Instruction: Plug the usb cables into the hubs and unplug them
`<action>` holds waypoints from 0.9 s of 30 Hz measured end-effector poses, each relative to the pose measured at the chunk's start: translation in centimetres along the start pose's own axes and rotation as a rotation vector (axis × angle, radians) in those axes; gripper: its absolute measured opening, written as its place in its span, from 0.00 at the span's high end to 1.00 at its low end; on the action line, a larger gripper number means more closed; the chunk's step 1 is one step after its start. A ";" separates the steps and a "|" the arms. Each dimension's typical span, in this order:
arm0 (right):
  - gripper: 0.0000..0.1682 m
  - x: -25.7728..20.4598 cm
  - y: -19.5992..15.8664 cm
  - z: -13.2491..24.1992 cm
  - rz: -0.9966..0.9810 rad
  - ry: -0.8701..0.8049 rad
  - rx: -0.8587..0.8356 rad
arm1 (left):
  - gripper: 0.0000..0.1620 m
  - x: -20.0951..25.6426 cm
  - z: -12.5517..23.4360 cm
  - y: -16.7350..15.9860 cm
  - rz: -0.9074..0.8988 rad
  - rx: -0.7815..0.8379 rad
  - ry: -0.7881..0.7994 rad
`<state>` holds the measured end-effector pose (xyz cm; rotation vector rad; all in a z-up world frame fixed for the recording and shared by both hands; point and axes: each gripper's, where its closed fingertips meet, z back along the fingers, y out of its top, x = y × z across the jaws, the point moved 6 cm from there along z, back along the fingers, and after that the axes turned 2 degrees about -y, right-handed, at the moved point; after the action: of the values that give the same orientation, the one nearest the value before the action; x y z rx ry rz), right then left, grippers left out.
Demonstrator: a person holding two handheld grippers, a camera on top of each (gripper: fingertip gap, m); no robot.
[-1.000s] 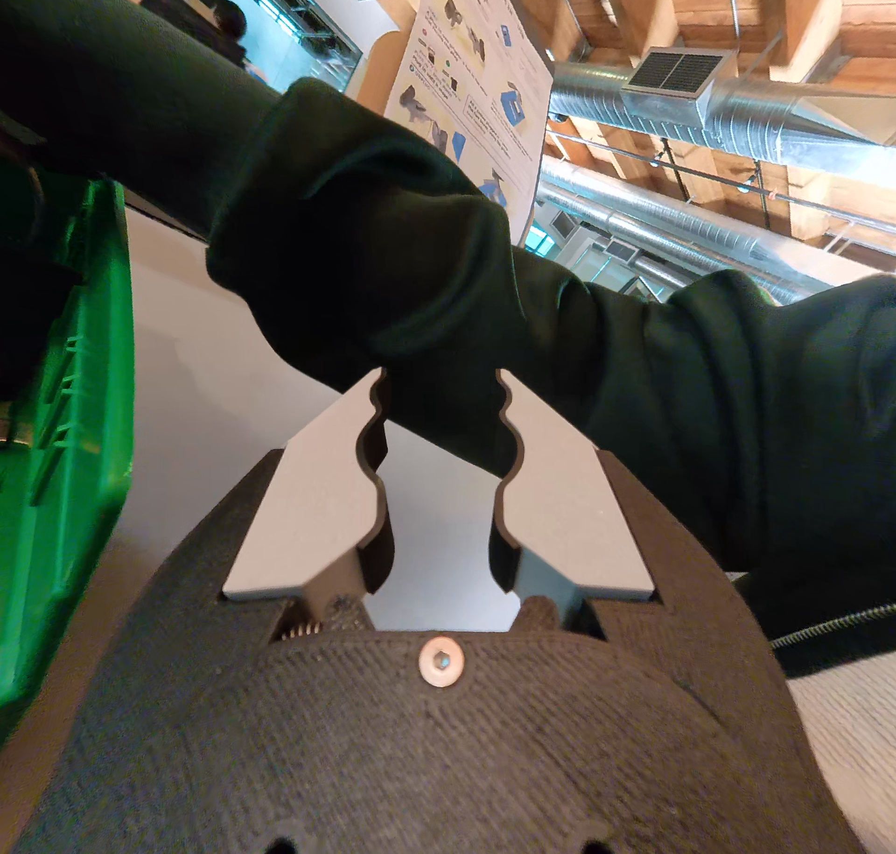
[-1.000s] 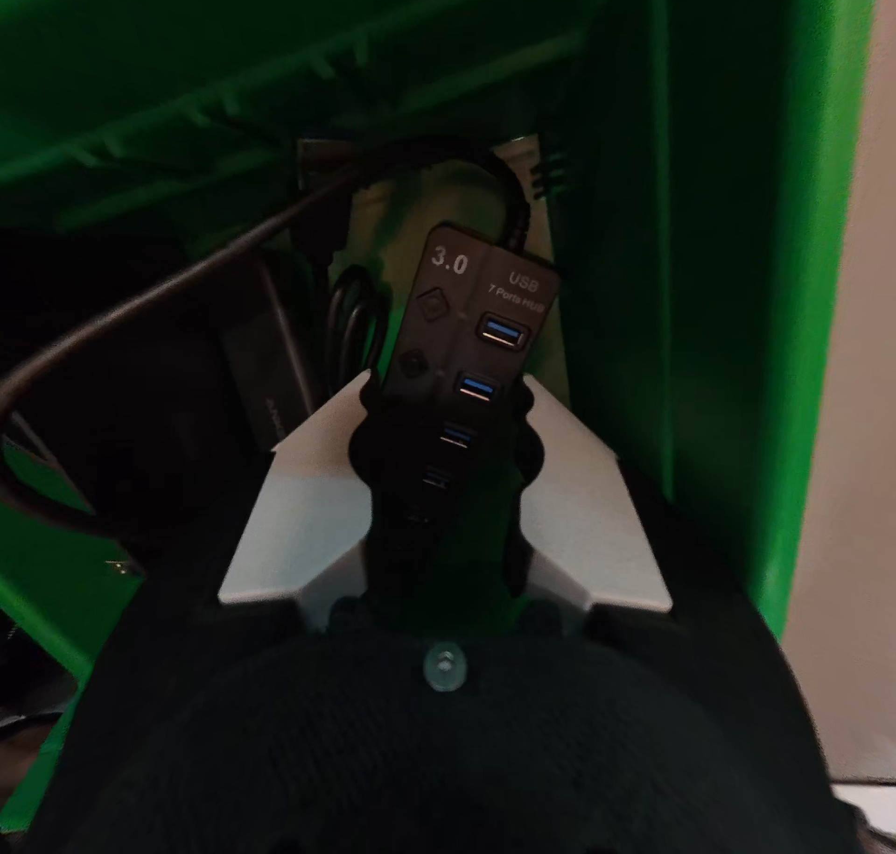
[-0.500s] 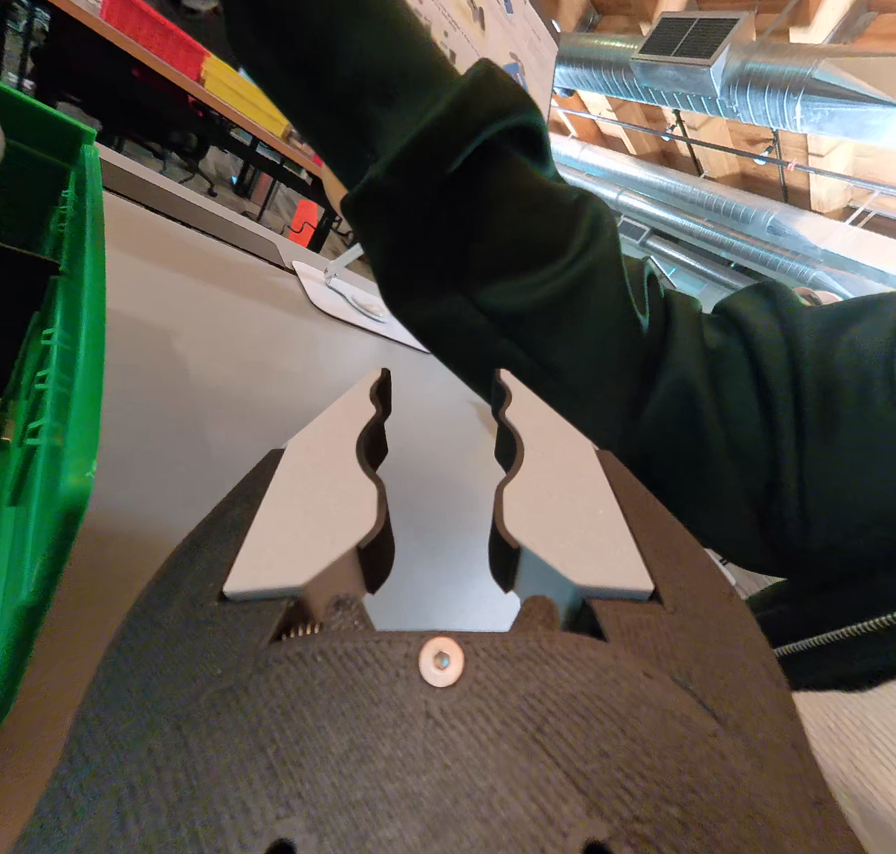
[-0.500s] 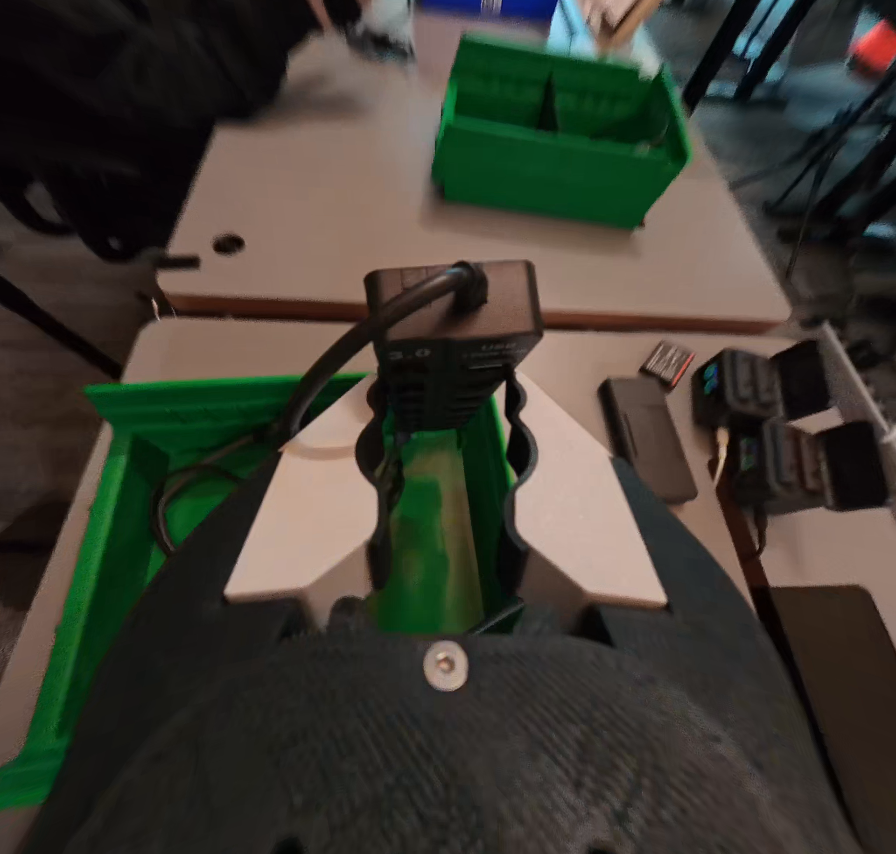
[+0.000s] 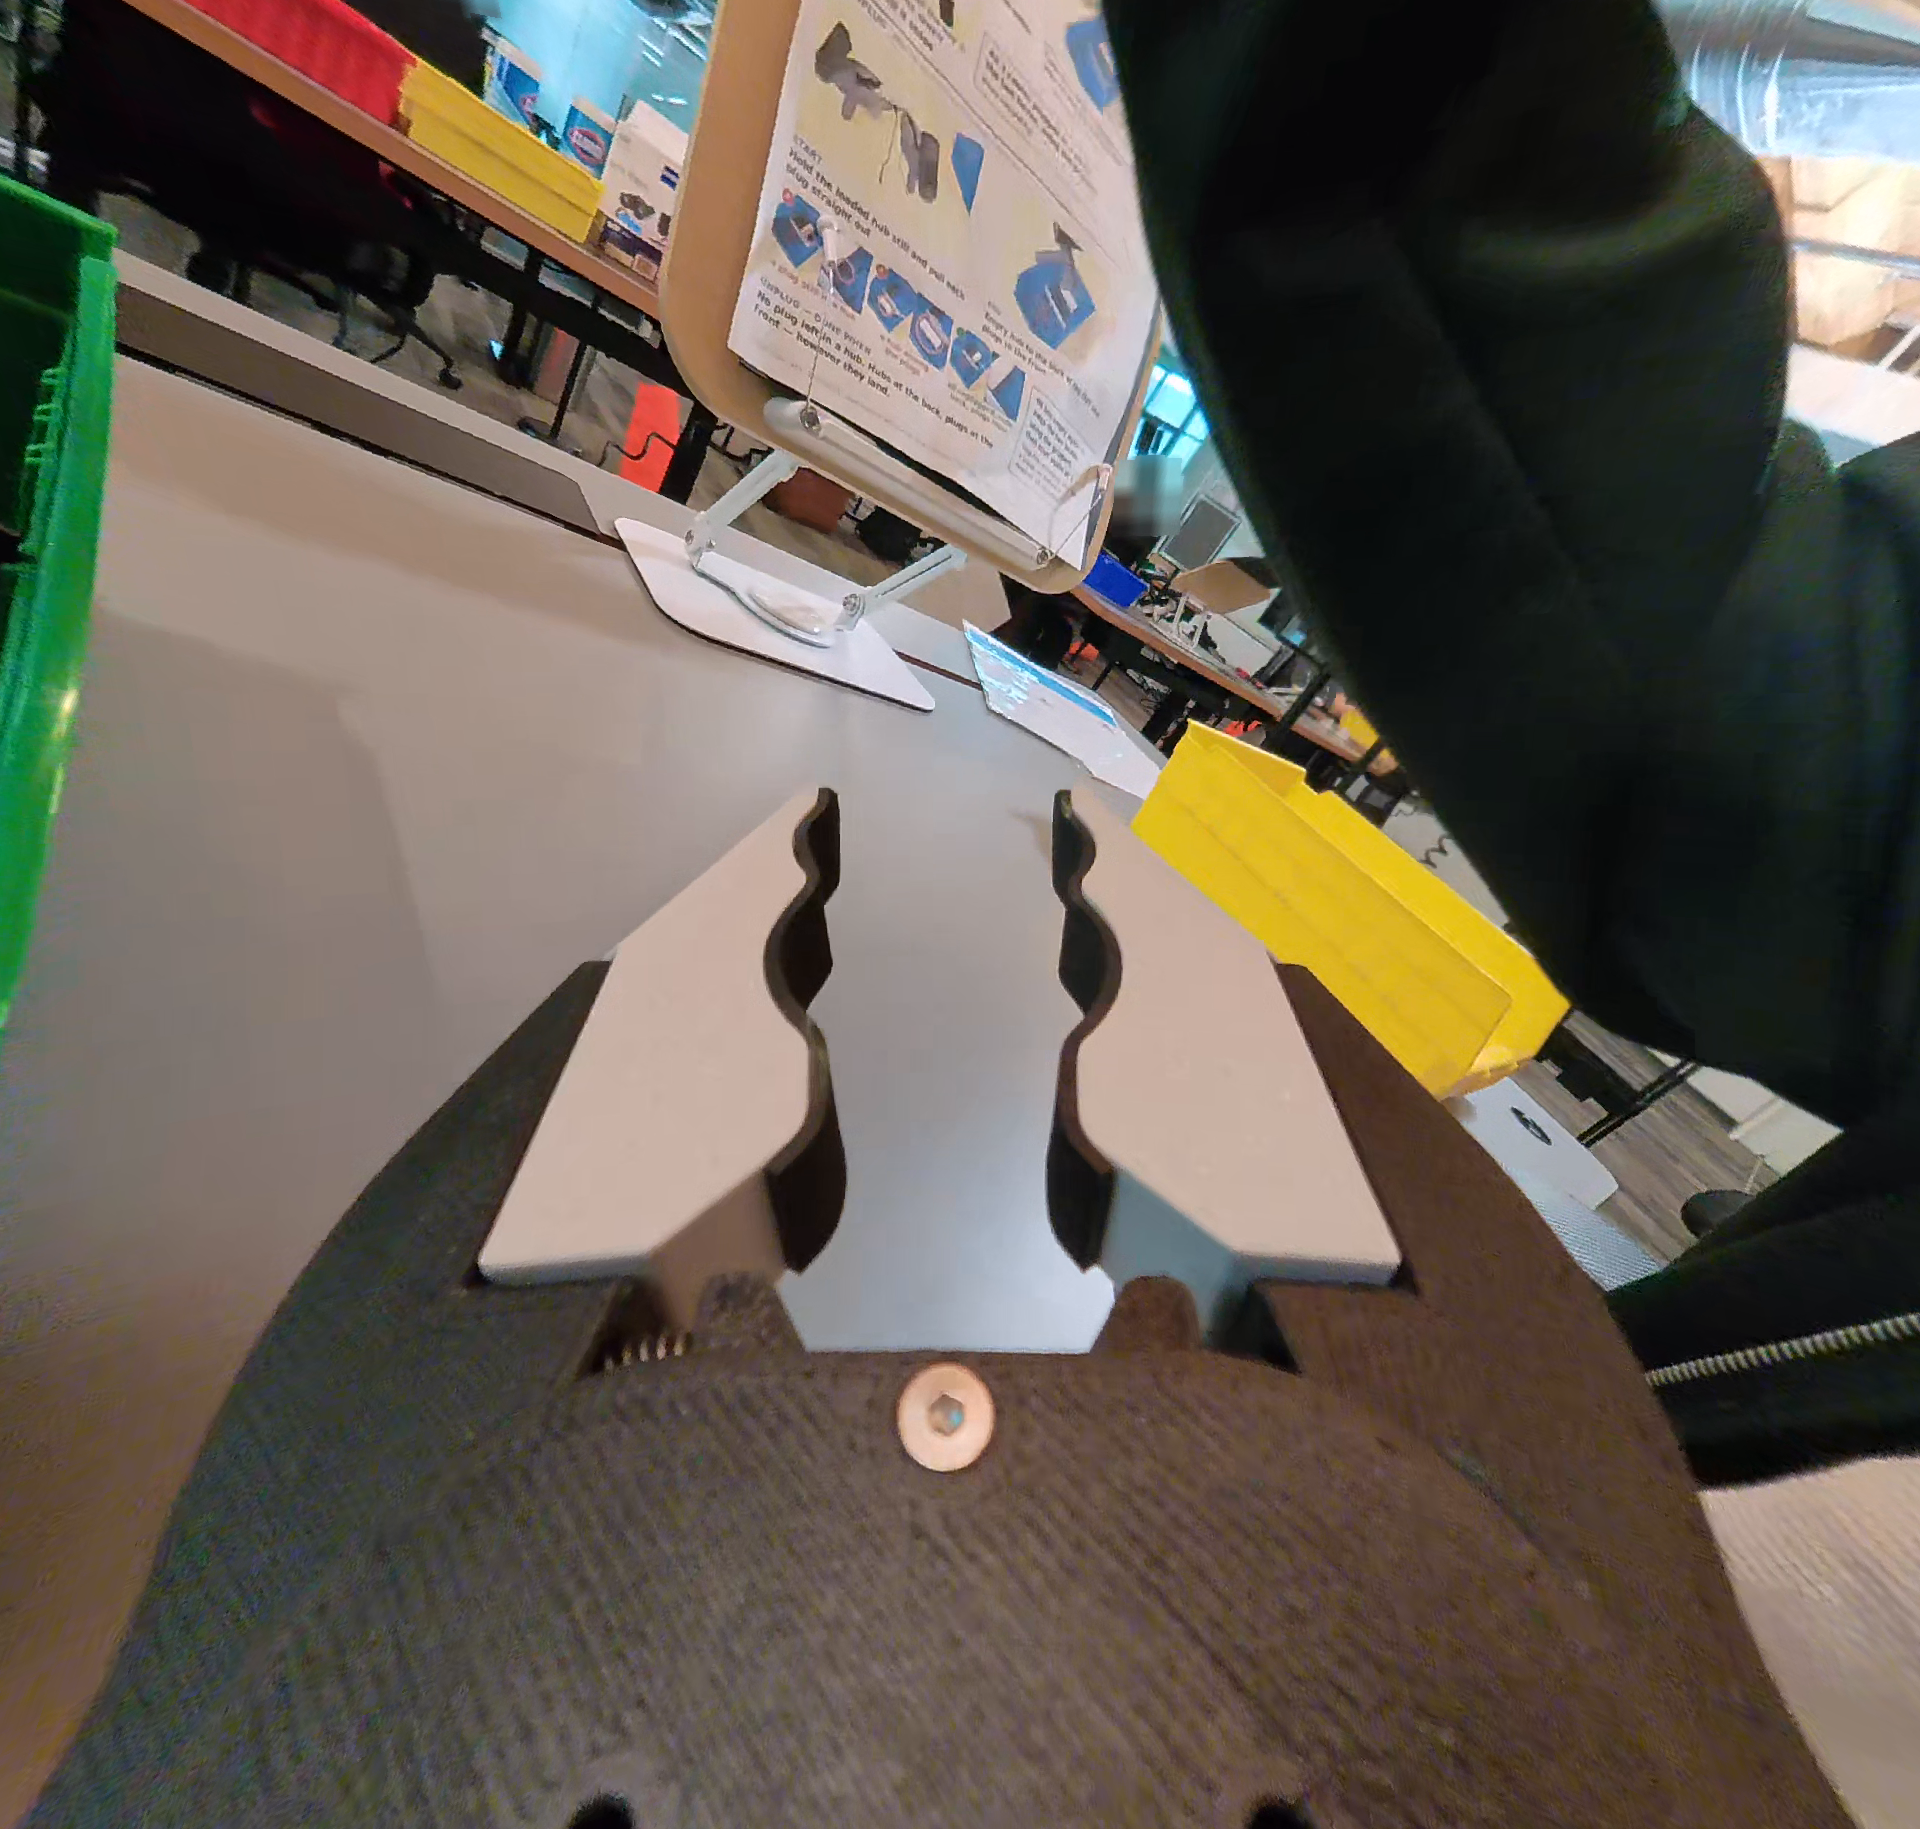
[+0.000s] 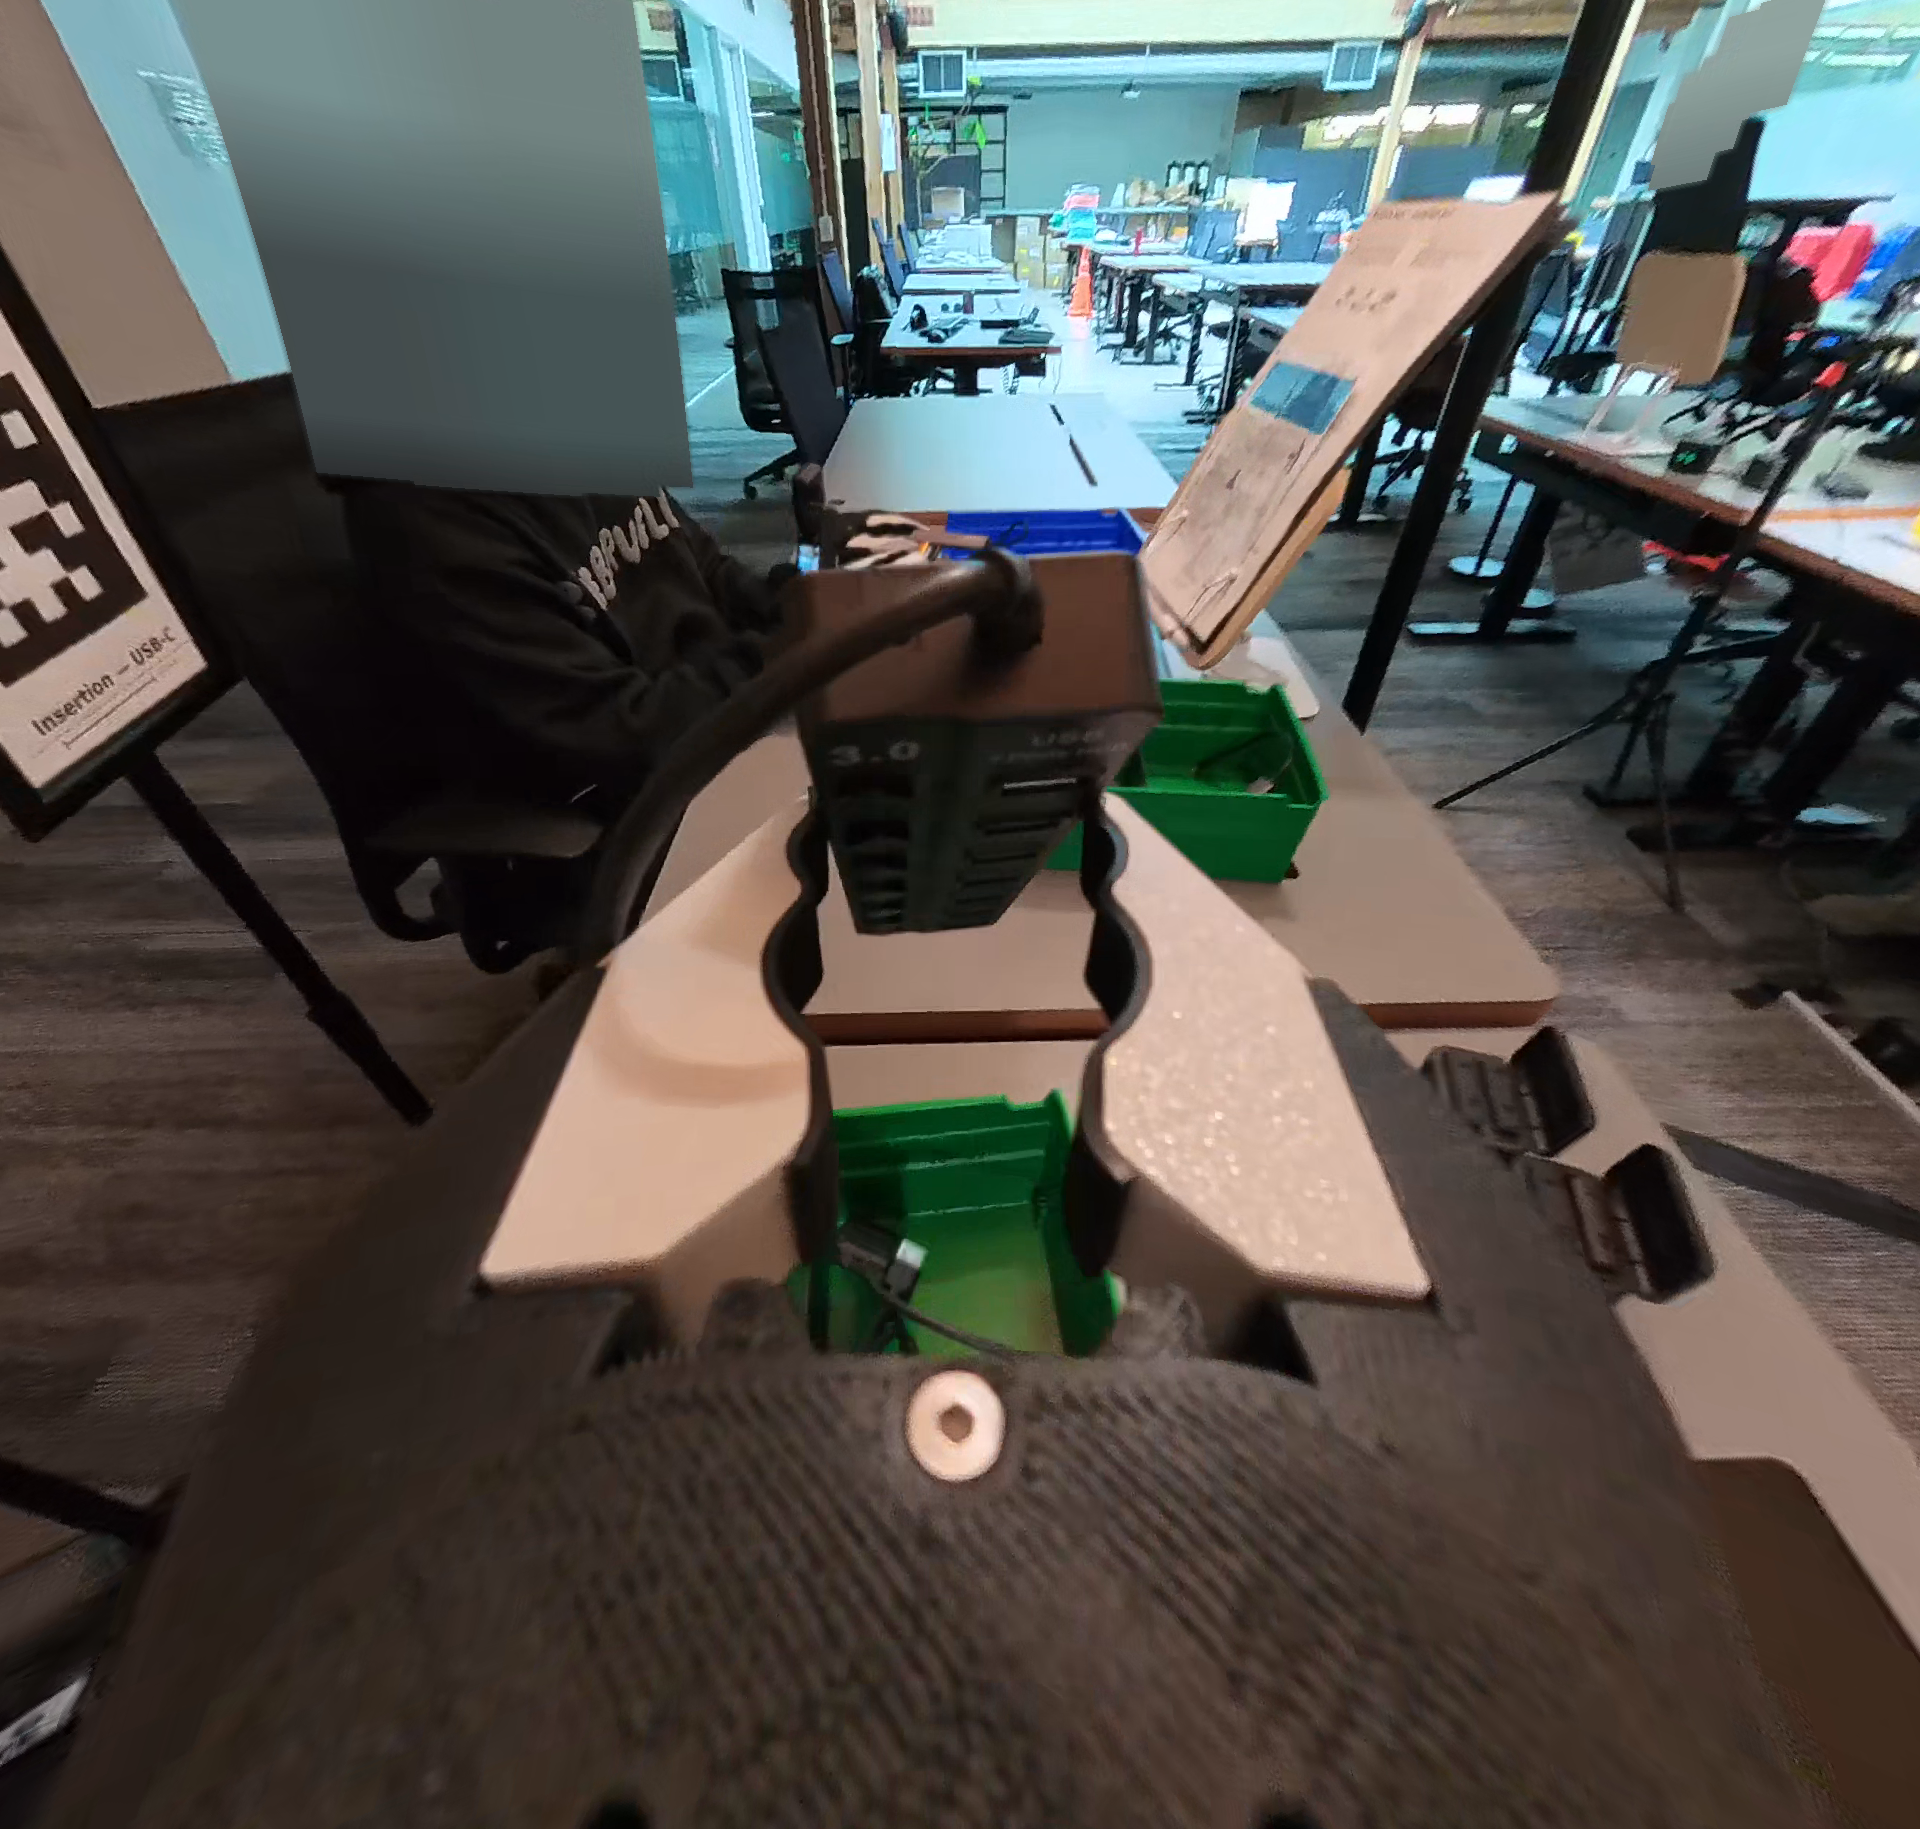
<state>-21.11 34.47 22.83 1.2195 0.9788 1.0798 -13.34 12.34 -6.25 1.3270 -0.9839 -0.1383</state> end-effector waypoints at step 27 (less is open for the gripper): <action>0.71 2.1 2.1 3.1 0.015 -0.087 -0.212 | 0.77 -0.1 -0.6 -0.7 -0.017 -0.038 0.011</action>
<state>-17.88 35.94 25.22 1.0922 0.7694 1.1034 -12.68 12.59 -6.85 1.3005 -0.9570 -0.1615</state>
